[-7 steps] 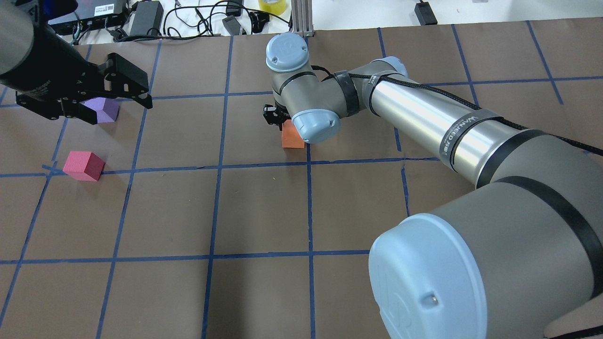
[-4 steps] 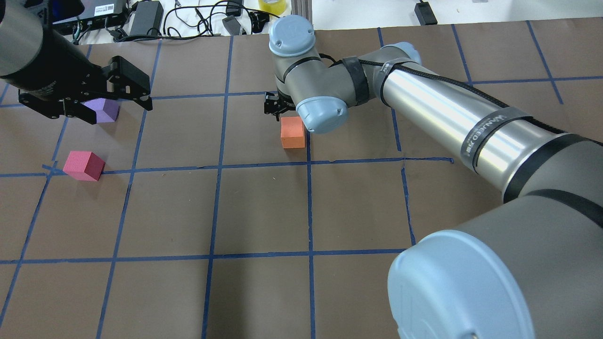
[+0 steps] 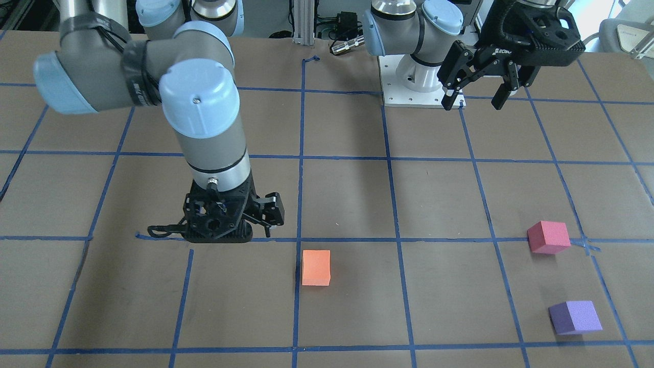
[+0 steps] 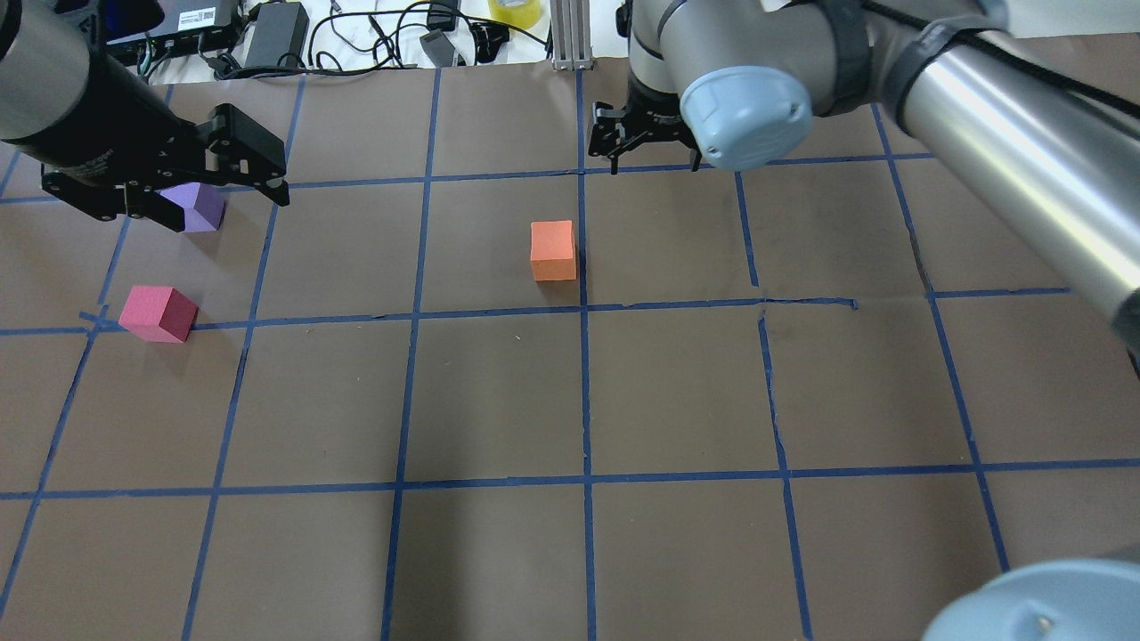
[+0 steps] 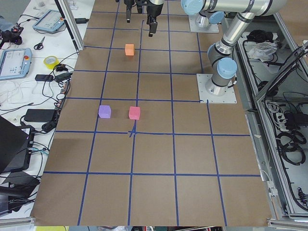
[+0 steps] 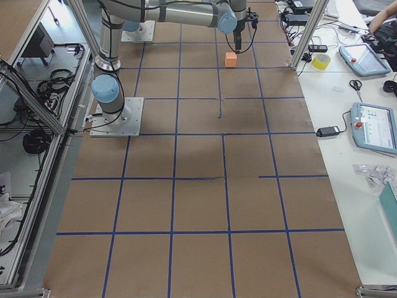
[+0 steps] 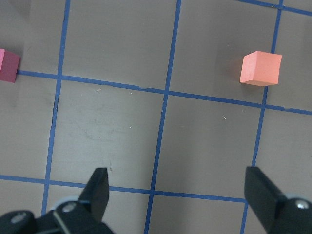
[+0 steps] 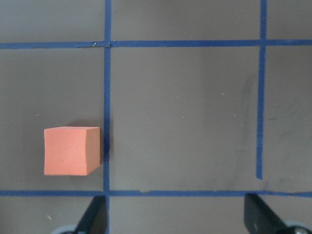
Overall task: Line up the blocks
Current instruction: 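Open and raise the right gripper while the left gripper reaches over the orange cube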
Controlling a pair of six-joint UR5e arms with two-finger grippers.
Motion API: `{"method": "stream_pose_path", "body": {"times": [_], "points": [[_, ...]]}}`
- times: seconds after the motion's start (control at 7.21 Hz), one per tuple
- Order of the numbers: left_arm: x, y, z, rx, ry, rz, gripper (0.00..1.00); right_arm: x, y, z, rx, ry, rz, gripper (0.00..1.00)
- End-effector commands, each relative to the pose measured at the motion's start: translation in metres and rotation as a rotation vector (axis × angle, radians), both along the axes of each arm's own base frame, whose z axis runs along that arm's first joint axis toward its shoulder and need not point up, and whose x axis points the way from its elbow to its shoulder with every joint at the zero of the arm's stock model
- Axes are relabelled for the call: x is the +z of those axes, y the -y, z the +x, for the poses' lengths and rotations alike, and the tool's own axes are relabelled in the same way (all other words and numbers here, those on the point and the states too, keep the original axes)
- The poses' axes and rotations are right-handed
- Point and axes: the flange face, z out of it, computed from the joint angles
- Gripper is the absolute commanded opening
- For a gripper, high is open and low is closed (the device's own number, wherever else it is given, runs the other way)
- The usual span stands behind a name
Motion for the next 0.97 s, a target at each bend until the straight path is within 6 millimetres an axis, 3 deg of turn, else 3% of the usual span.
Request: {"method": "stream_pose_path", "body": {"times": [0.0,0.14,0.28,0.42,0.55,0.69,0.83], "points": [[-0.017,0.026,0.002,0.001,-0.010,-0.001,1.00,0.065,-0.031,-0.066,0.068,-0.025,0.016,1.00],[-0.028,0.045,-0.001,-0.013,-0.010,-0.004,1.00,0.087,-0.039,-0.097,0.082,-0.027,-0.017,1.00],[-0.033,0.059,-0.031,-0.076,0.001,0.006,1.00,0.095,-0.055,-0.103,0.080,-0.022,-0.005,1.00],[-0.044,0.078,-0.056,-0.121,0.007,0.027,1.00,0.090,-0.058,-0.097,0.077,0.017,0.019,1.00],[-0.070,0.103,-0.079,-0.159,0.003,0.005,1.00,0.093,-0.062,-0.098,0.060,0.019,0.022,1.00],[-0.111,0.127,-0.105,-0.200,0.006,0.012,1.00,0.097,-0.064,-0.102,0.053,0.015,0.017,1.00],[-0.140,0.143,-0.134,-0.193,0.000,0.003,1.00,0.098,-0.069,-0.101,0.057,0.019,0.021,1.00]]}}
